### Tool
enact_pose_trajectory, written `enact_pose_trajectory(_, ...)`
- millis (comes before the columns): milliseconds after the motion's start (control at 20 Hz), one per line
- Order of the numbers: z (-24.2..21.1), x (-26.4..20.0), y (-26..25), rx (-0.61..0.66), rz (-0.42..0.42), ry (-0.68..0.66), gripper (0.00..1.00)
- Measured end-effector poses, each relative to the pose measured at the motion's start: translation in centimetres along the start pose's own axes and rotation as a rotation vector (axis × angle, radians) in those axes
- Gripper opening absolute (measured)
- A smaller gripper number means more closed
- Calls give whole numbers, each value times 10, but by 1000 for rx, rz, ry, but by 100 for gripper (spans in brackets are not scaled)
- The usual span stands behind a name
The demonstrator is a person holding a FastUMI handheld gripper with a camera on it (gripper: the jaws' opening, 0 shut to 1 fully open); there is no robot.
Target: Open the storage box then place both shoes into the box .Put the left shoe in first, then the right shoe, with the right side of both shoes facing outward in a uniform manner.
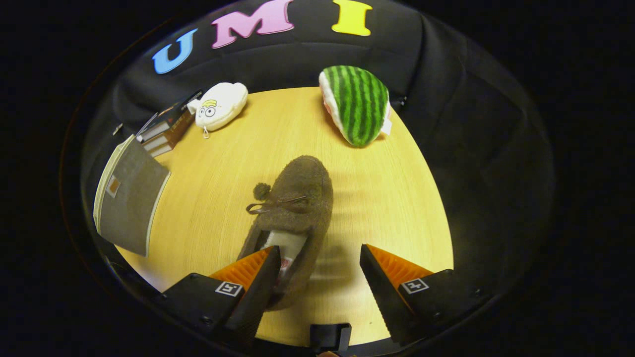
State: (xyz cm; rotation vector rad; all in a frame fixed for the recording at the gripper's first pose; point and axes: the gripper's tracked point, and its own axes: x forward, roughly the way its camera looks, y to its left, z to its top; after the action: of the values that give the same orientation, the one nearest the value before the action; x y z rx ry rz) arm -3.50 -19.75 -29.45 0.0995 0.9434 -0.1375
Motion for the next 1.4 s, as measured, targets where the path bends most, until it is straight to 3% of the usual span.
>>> enact_pose_trajectory(250,4,31,5,151,52,82,96)
enact_pose_trajectory(400,-1,37,19,294,122,136,64)
enact_pose_trajectory(450,-1,40,21,350,133,152,59)
enact_pose_trajectory(500,-1,41,21,385,140,163,42)
enact_pose_trajectory(650,-4,42,16,413,144,160,32)
enact_pose_trajectory(800,0,43,13,389,103,140,16)
enact_pose_trajectory(950,2,32,16,353,92,121,8)
enact_pose_trajectory(1400,33,-36,81,408,124,83,8)
